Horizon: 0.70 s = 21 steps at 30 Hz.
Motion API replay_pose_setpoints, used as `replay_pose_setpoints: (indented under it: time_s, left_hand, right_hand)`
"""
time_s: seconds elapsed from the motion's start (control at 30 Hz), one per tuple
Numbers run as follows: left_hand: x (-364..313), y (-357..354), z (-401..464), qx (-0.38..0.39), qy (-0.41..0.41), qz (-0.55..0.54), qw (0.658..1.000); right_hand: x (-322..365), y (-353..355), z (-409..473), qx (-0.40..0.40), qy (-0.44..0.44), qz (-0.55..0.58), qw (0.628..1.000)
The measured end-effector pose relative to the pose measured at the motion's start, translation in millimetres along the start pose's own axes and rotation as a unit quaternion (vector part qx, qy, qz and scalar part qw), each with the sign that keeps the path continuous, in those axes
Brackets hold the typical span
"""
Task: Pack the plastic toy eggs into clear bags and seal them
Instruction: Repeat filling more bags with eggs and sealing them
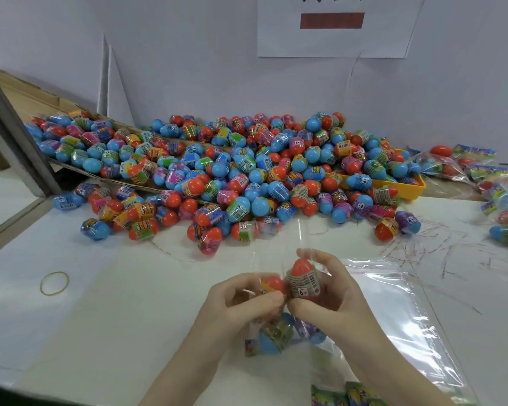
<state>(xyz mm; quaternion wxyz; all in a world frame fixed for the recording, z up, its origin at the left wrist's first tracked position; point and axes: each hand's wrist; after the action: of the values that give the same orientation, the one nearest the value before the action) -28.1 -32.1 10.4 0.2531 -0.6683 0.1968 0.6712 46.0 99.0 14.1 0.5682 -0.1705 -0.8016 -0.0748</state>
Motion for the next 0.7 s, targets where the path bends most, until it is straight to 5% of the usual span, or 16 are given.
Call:
replay_pose_setpoints:
  time_s: [0.37,0.7]
  left_hand:
    - [-8.8,-3.1,0.1,-0.008,-0.034,-0.016,0.999]
    - [-4.5,-1.1,5.0,-0.096,-0.054,-0.059,0.992]
  right_hand:
    - [22.9,16.0,-0.3,-0.004,0.025,-0.018,1.000]
    - [20.4,25.5,-0.9,0.030,0.011,-0.012,0.999]
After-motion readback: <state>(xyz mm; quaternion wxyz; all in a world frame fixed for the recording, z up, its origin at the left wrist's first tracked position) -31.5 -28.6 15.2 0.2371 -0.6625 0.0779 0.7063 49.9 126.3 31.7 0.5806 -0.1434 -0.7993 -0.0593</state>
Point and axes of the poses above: each hand's wrist, its own z-axis towards the middle knuckle, its own y-axis out of the back of the hand, x = y × z, and after that the axes turned 14 degrees about -y, right-handed
